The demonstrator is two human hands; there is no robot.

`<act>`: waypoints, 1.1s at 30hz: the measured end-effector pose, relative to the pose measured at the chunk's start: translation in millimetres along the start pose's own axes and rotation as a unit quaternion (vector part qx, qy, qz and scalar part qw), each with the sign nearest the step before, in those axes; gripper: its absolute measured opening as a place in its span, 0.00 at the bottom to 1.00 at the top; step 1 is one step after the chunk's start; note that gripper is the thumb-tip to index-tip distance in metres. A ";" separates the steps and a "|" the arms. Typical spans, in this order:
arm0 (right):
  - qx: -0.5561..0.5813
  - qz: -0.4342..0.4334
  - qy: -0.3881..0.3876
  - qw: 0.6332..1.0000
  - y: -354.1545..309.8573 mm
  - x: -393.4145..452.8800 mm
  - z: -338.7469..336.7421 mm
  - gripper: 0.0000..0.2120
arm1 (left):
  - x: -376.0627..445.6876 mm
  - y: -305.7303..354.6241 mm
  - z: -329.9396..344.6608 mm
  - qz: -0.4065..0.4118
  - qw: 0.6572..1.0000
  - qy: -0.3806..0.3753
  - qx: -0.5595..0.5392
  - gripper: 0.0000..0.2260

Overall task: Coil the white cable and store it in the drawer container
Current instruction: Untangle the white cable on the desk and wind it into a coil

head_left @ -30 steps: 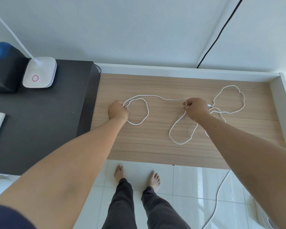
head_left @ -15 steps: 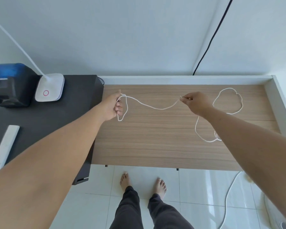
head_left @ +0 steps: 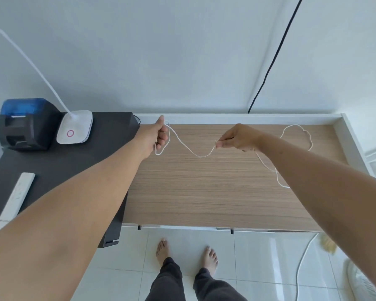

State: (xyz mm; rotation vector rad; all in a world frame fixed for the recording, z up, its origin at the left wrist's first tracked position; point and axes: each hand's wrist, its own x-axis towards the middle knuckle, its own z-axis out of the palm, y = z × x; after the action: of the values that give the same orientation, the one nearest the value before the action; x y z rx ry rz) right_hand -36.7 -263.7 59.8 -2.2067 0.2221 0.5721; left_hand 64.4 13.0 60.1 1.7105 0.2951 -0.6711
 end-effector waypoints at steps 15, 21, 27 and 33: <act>-0.049 -0.012 0.248 0.967 -9.4 -14.5 -26.0 0.11 | -12.9 14.2 -62.5 0.006 0.991 -0.005 -0.133 0.16; -0.186 -0.059 0.367 0.909 -13.4 -21.4 -4.6 0.14 | -26.0 26.8 -56.9 0.013 0.958 -0.016 -0.287 0.20; -0.036 -0.035 0.325 0.944 12.2 -30.4 -14.4 0.21 | -38.7 55.0 -86.2 0.017 0.928 0.022 -0.372 0.22; 0.016 -0.044 0.262 0.964 11.7 -39.7 -22.5 0.12 | -40.0 56.8 -89.7 0.042 0.934 0.003 -0.354 0.14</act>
State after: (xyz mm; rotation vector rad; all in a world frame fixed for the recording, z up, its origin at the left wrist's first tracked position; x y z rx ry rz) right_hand -68.3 -289.8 82.9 -2.2859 0.4006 -0.0768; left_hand 87.3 90.4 139.8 1.0243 0.4066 -0.4199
